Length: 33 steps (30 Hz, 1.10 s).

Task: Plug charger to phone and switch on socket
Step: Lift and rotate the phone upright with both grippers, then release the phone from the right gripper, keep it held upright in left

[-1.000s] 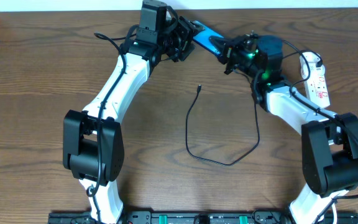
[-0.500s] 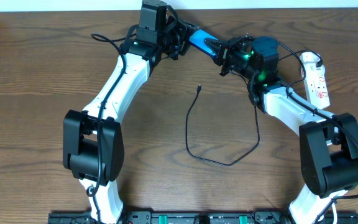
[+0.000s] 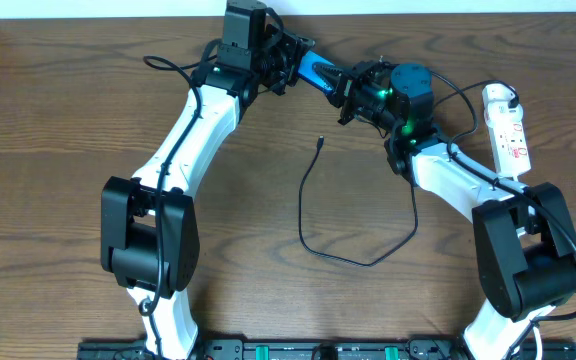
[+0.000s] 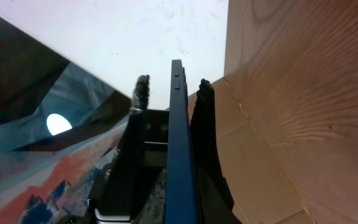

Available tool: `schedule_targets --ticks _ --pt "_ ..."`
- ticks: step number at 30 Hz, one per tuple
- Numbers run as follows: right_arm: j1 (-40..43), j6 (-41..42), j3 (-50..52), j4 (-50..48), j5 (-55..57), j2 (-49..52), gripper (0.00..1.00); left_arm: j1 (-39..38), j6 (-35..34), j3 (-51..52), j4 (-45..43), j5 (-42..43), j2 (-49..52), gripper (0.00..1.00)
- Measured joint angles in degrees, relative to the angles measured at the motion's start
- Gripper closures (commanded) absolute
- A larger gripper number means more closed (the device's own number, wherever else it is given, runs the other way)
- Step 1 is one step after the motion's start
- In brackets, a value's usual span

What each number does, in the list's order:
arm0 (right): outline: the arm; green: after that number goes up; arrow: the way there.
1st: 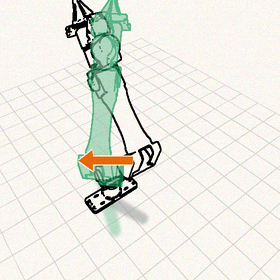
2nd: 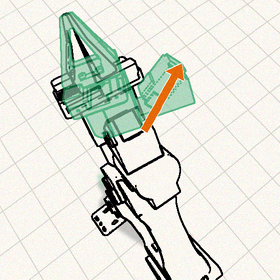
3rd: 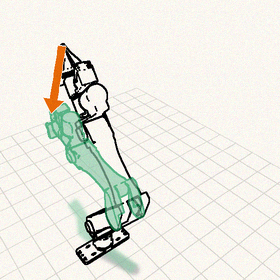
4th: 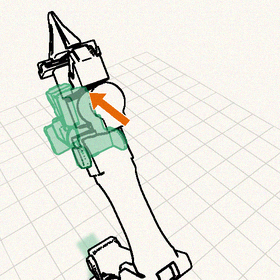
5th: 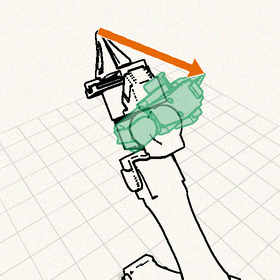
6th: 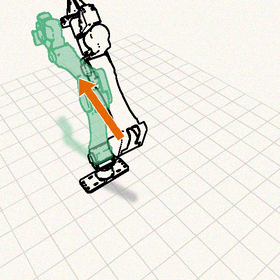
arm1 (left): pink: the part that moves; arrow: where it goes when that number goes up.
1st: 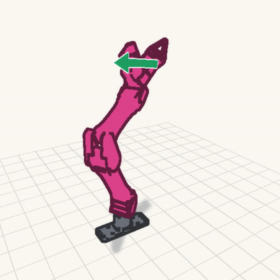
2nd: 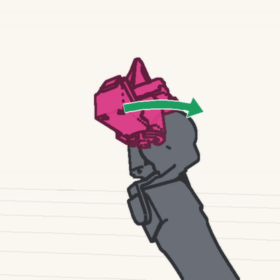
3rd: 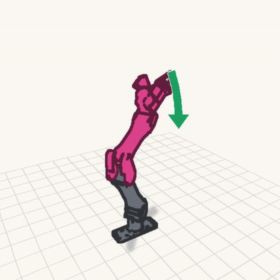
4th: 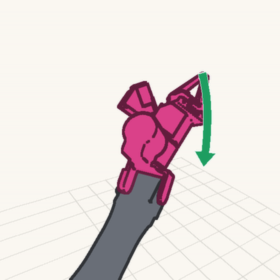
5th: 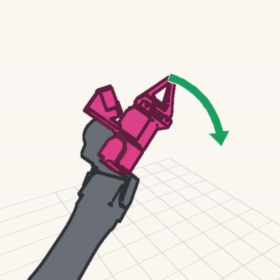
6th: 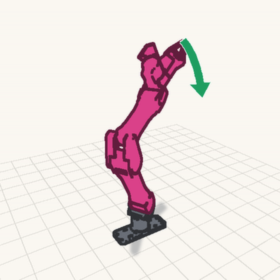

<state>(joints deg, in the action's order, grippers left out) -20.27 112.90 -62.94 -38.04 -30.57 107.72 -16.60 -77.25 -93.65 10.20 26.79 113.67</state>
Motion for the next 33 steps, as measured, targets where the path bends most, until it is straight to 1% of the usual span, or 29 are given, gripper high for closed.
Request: schedule_targets --ticks 5,6,7,8,13,18,22,27,31,33 --pt "0.0 0.5 0.0 -0.4 0.4 0.0 0.98 0.0 -0.5 0.0 0.1 0.0 0.0 0.81" --pt "0.0 0.6 0.0 -0.4 0.5 0.0 0.99 0.0 -0.5 0.0 0.1 -0.1 0.0 0.81" --pt "0.0 0.6 0.0 -0.5 0.6 0.0 0.99 0.0 -0.6 0.0 0.2 -0.1 0.0 0.88" --pt "0.0 0.6 0.0 -0.4 0.6 -0.1 0.98 0.0 -0.9 0.0 0.2 -0.1 0.0 0.9" --pt "0.0 4.7 0.0 -0.4 1.2 -0.3 0.99 0.0 -0.9 0.0 -0.3 0.1 0.0 0.92" --pt "0.0 5.2 0.0 -0.3 1.2 -0.3 0.98 0.0 -0.9 0.0 -0.3 0.1 0.0 0.92" --pt "0.0 4.9 0.0 -0.3 1.1 -0.3 0.92 0.0 -0.9 0.0 -0.2 0.1 0.0 0.93" --pt "0.0 2.7 0.0 -0.4 0.5 -0.3 0.73 0.0 -0.7 0.0 0.0 0.0 0.0 0.93" --pt "-0.1 1.6 0.0 -0.3 -0.4 -0.5 0.55 0.5 0.0 0.0 0.1 -0.2 0.0 0.93" --pt "0.0 0.5 0.0 -0.3 -0.7 -0.6 0.5 1.0 1.3 0.0 0.3 -0.2 0.0 0.92"
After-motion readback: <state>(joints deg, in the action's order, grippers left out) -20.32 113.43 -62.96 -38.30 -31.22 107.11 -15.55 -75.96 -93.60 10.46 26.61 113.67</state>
